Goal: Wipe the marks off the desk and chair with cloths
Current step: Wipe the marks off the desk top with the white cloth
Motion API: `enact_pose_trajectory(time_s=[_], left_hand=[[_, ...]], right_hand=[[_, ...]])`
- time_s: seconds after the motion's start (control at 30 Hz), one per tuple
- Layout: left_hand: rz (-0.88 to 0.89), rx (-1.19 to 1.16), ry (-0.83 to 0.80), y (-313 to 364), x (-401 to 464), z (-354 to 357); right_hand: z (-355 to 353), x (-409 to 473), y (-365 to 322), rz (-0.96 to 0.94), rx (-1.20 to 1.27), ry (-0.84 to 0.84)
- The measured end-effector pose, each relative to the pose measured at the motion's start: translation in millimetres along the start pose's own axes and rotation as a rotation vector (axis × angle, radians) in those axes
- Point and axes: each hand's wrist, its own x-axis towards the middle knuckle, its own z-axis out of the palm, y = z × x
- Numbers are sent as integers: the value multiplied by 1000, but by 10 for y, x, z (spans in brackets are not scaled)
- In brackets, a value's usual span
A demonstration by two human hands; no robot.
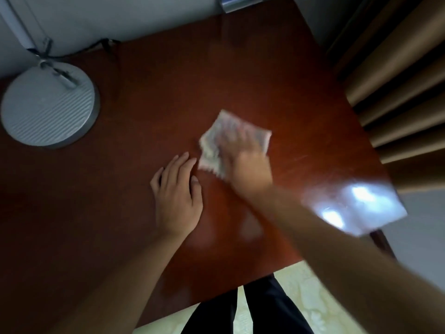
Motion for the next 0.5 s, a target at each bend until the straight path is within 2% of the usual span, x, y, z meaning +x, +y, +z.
enact_pose_trajectory(time_s=[0.13,0.23,0.3,0.4,0.5], left_hand=[[80,-58,-45,161,-6,34],[239,-43,-110,352,11,124],[305,-54,-149,578,78,230],[369,-78,-237,915,160,353],[420,-79,-275,1114,208,437]], right_hand=[[166,-901,-305,-129,101,52],[25,-1013,164,-144,20,54],[-191,-1099,720,83,-24,87],[-602,-1354,1518,465,-21,222],[-683,-1434,1587,669,-10,375]])
